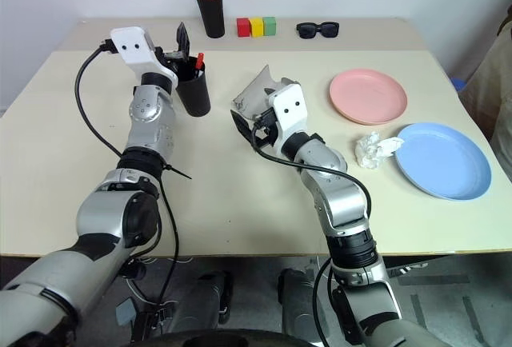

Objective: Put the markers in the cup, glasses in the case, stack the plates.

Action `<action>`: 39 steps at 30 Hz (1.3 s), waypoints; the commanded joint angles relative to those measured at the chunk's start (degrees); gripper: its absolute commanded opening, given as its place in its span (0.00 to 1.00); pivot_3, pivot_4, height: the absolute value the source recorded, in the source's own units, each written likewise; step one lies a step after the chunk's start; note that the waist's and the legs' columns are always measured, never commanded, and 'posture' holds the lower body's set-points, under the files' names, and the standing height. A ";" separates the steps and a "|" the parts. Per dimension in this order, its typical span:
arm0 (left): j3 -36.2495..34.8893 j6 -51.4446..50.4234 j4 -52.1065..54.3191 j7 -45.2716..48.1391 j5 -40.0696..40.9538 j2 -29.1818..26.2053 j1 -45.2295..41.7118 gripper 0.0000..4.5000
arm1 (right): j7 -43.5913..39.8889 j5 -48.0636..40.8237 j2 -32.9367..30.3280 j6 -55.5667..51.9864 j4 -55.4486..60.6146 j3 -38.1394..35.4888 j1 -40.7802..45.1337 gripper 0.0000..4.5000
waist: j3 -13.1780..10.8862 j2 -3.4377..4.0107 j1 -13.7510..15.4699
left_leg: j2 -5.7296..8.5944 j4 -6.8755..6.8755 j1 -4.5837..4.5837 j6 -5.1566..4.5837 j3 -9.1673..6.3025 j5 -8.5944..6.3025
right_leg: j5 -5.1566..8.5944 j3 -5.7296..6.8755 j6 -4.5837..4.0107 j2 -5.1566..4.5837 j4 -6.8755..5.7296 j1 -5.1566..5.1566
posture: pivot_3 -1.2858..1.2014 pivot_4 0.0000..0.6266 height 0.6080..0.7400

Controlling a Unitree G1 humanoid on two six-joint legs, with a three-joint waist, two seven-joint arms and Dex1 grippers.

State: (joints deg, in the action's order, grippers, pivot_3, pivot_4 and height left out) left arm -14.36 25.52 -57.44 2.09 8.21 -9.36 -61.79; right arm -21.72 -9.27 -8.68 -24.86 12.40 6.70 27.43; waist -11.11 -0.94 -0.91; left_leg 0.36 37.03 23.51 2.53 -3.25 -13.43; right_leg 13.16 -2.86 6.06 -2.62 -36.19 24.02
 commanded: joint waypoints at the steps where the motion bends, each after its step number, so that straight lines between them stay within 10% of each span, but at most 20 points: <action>1: -0.10 -2.39 6.55 3.61 2.95 0.55 -1.02 0.99 | -0.42 -0.30 -0.74 0.26 3.02 -0.04 0.56 1.00 | 0.00 0.00 0.02 | 0.00 0.00 0.00 0.00 0.00 0.00 | 0.00 0.00 0.00 0.00 0.00 0.00 | 0.52 0.24 1.00; 8: 9.92 -34.30 32.40 22.98 11.98 0.91 4.25 0.99 | -5.77 0.01 -10.33 0.88 5.01 -2.30 -1.81 1.00 | -0.01 -0.01 -0.04 | 0.03 0.01 0.04 0.00 -0.01 0.00 | 0.01 -0.01 0.01 -0.03 0.07 -0.05 | 0.52 0.24 1.00; 15: 17.07 -57.69 36.74 17.80 9.72 5.33 4.94 0.99 | -10.95 -0.79 -20.52 0.78 7.19 -7.03 -5.94 1.00 | -0.01 -0.01 -0.20 | -0.01 0.02 -0.03 -0.01 -0.02 0.00 | 0.02 -0.02 0.00 0.04 0.02 -0.05 | 0.52 0.24 1.00; 32: 14.90 -50.46 0.15 15.43 2.95 13.52 -7.54 0.99 | -14.01 -2.79 -30.11 -3.66 19.91 -14.12 -23.60 1.00 | -0.06 -0.09 0.19 | 0.02 0.03 -0.01 -0.01 0.00 -0.01 | 0.08 -0.03 0.06 0.02 0.14 -0.09 | 0.52 0.24 1.00; 39: 11.82 -46.85 -3.07 17.08 3.21 14.71 -9.41 0.34 | -12.55 -2.39 -29.41 -3.94 20.87 -13.03 -24.45 1.00 | -0.06 -0.09 0.19 | 0.02 0.02 -0.01 -0.01 -0.01 -0.01 | 0.09 -0.03 0.08 0.01 0.15 -0.09 | 0.52 0.24 1.00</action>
State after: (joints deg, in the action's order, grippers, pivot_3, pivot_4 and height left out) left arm -1.64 -23.01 -61.26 18.59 11.38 5.16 -68.74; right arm -34.91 -11.49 -38.56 -29.33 31.19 -5.89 2.79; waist -11.18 -1.04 -0.72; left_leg 0.38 37.06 23.49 2.53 -3.26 -13.43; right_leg 13.26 -2.89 6.14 -2.61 -36.04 23.93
